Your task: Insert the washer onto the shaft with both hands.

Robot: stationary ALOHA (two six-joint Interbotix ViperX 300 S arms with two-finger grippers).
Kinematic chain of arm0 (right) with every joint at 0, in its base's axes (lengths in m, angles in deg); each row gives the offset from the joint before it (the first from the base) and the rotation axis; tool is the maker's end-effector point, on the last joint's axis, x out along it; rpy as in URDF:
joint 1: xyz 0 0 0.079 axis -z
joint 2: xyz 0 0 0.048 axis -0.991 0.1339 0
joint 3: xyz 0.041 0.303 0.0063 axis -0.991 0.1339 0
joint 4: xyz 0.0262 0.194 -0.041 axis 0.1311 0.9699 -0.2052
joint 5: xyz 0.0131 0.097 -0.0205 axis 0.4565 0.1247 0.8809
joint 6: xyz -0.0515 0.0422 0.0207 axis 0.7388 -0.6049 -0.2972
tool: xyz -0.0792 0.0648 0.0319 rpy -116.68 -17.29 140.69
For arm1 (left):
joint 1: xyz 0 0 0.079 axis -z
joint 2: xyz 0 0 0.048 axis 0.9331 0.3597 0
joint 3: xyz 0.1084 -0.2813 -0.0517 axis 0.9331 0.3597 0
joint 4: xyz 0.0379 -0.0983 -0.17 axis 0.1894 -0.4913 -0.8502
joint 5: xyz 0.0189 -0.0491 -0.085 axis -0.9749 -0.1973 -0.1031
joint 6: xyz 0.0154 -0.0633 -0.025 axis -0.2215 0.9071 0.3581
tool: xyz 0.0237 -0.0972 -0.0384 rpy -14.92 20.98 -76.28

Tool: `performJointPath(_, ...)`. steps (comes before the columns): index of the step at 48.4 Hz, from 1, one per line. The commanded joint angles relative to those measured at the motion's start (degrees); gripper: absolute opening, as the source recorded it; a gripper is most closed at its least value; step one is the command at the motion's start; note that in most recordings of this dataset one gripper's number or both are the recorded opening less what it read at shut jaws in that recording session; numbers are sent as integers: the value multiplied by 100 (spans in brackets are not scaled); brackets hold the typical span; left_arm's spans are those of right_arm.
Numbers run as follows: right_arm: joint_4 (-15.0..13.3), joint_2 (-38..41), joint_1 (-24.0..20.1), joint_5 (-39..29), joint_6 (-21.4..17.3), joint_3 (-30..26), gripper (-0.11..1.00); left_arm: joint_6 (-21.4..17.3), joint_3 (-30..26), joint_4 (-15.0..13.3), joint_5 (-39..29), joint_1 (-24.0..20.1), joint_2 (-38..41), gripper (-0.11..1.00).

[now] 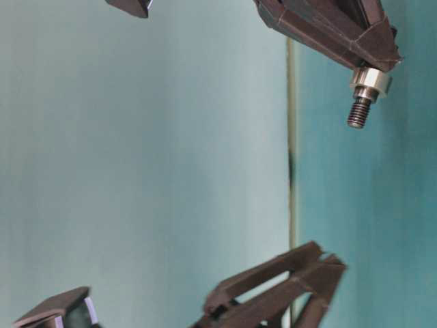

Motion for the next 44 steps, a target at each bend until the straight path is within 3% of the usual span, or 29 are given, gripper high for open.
performJointPath(1, -9, -53, 0, 44, -44, -53, 0, -9, -97, 9, -9, 9, -211, 80)
performJointPath(20, 0, -53, 0, 44, -44, -53, 0, -18, -79, 9, -571, 9, -809, 80)
performJointPath(44, -9, -53, 0, 62, -44, -62, 0, -18, -53, 9, -624, 9, -861, 80)
